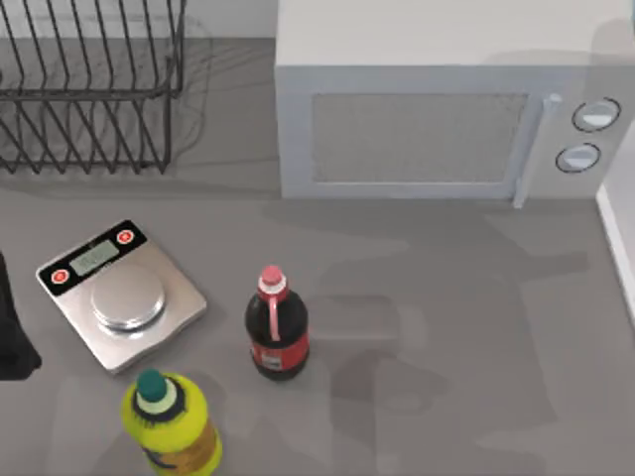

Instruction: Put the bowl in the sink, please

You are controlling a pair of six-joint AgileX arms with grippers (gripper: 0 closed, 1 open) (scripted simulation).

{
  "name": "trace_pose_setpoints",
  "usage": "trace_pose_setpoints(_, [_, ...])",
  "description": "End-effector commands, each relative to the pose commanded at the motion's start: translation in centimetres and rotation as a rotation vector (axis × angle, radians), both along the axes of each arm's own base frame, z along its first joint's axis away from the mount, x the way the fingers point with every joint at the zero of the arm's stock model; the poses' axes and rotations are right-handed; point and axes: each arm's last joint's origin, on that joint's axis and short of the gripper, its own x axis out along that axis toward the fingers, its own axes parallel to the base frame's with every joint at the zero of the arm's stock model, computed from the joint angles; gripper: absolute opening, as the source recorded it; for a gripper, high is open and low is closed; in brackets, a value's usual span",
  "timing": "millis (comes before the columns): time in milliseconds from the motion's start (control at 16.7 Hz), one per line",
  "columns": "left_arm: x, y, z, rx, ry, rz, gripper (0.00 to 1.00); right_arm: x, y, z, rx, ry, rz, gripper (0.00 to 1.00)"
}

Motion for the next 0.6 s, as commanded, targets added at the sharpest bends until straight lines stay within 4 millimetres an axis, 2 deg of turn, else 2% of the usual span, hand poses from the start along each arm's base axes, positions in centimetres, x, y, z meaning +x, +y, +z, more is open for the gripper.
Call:
trace_pose_setpoints(180, [0.0,0.0,0.0,0.0,0.0,0.0,1.0,-1.9,-3.4,-2.8,-0.053,-0.104,-0.086,0.0])
trace_pose_setpoints(300, [0.0,0.0,0.0,0.0,0.0,0.0,1.0,-3.3,-4.9,-4.0,-0.081,-0.156,-0.138,0.0])
trace_pose_setpoints(600, [0.0,0.0,0.0,0.0,0.0,0.0,1.0,-5.3,-6.6,-4.5,-0.118,-0.232,-0.208,0.0])
